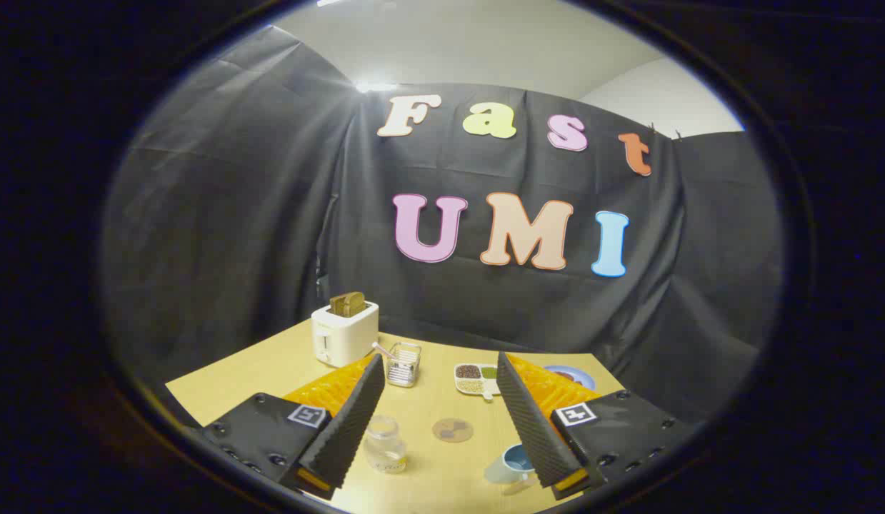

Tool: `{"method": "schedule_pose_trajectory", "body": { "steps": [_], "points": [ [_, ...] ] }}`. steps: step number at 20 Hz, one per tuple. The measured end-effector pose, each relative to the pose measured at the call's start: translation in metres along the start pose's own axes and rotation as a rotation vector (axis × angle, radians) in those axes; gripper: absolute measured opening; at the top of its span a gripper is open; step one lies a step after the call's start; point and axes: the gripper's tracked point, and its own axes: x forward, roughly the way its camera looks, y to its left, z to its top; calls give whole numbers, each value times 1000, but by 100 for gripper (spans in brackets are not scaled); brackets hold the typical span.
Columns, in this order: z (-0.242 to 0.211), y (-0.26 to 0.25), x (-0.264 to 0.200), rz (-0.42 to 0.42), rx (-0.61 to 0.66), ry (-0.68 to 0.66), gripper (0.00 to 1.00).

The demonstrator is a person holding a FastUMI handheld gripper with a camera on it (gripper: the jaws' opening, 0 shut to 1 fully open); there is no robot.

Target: Take the bottle from table, then pour the juice into the cup, finally place the bottle on the coaster

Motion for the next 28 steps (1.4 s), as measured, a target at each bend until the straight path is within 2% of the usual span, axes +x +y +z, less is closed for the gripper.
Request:
{"method": "schedule_pose_trajectory", "body": {
  "steps": [6,10,19,22,28],
  "points": [
    [0,-3,-4,6,27,-2,100],
    [5,-12,-7,-6,-2,-7,100],
    [1,-3,-28,23,26,-26,100],
    [-9,6,-41,26,27,-19,100],
    [-44,33,-54,34,109,35,100]
  ]
}}
